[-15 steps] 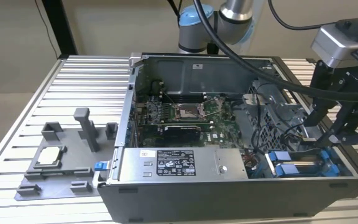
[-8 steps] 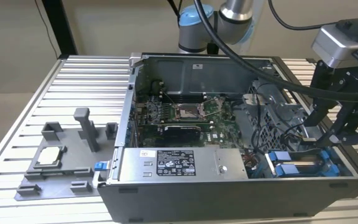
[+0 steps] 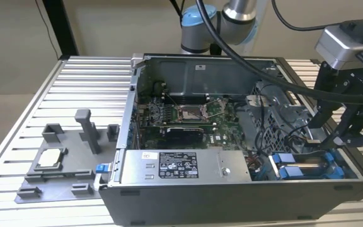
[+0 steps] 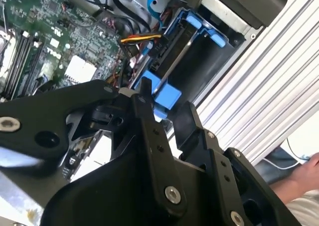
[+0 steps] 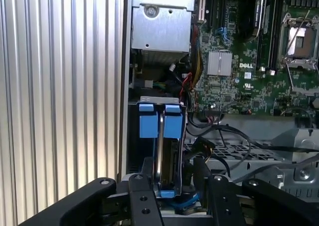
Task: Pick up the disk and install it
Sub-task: 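Insert the first disk wire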
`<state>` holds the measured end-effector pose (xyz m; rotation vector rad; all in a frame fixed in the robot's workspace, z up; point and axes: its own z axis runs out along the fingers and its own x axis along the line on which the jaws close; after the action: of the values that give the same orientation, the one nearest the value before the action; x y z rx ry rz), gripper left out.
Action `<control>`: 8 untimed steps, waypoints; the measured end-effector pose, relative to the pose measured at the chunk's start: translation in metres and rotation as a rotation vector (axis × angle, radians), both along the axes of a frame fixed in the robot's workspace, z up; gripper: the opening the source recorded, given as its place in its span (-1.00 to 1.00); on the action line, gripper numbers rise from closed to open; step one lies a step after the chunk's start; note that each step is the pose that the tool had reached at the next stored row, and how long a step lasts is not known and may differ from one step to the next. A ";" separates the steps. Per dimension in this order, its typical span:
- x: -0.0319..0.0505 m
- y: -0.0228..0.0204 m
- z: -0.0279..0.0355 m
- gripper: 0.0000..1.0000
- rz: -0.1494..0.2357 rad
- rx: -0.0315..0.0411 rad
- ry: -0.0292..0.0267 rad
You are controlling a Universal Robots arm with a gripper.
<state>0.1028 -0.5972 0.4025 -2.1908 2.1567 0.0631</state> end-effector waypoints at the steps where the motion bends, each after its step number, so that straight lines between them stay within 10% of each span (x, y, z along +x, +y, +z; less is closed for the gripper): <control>1: 0.0010 0.0000 -0.0018 1.00 -0.001 -0.0001 0.0000; 8: 0.0209 0.0001 -0.0144 1.00 -0.017 -0.0002 0.0000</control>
<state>0.1237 -0.5971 0.3881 -2.1724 2.1750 0.0621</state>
